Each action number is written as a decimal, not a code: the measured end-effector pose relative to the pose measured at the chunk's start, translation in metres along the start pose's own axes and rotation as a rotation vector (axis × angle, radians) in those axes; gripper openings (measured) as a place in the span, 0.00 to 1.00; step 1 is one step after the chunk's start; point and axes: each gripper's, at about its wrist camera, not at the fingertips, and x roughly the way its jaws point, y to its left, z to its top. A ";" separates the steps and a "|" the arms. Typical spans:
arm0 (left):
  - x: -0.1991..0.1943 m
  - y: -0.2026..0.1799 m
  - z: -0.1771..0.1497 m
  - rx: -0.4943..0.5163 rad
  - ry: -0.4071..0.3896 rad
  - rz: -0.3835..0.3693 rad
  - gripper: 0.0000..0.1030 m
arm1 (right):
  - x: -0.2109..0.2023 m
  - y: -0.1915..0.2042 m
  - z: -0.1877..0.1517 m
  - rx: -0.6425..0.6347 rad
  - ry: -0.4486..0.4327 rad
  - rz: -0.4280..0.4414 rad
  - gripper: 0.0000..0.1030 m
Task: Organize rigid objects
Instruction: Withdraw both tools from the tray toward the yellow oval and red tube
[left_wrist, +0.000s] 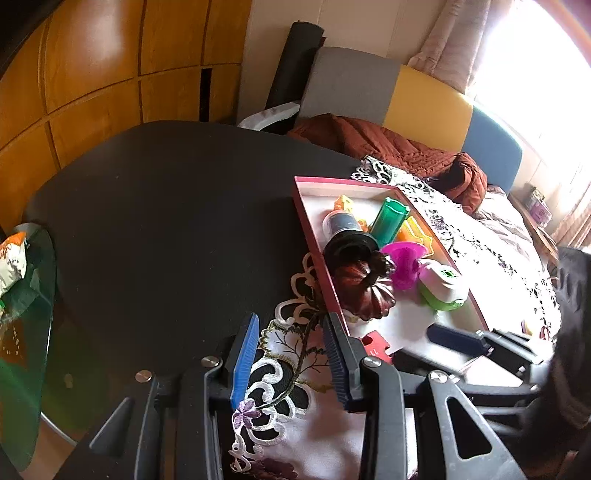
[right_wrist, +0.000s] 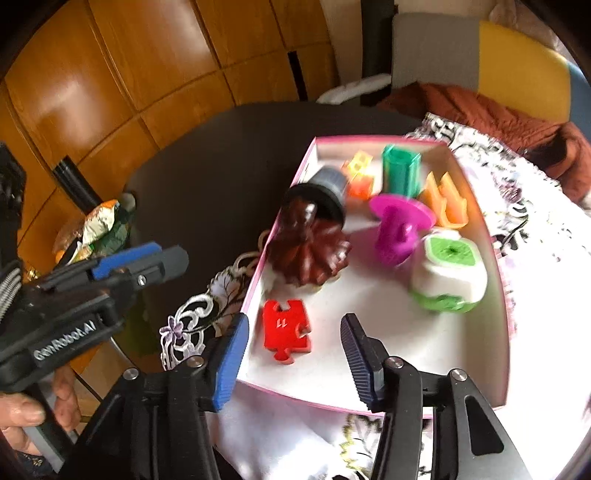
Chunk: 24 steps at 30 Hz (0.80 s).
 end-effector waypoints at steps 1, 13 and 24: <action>-0.001 -0.001 0.000 0.005 -0.001 0.001 0.35 | -0.005 -0.002 0.001 0.002 -0.011 -0.006 0.51; -0.010 -0.030 0.004 0.115 -0.024 -0.028 0.36 | -0.079 -0.076 0.004 0.091 -0.132 -0.184 0.67; -0.016 -0.089 0.014 0.282 -0.050 -0.100 0.36 | -0.153 -0.220 -0.021 0.337 -0.183 -0.490 0.75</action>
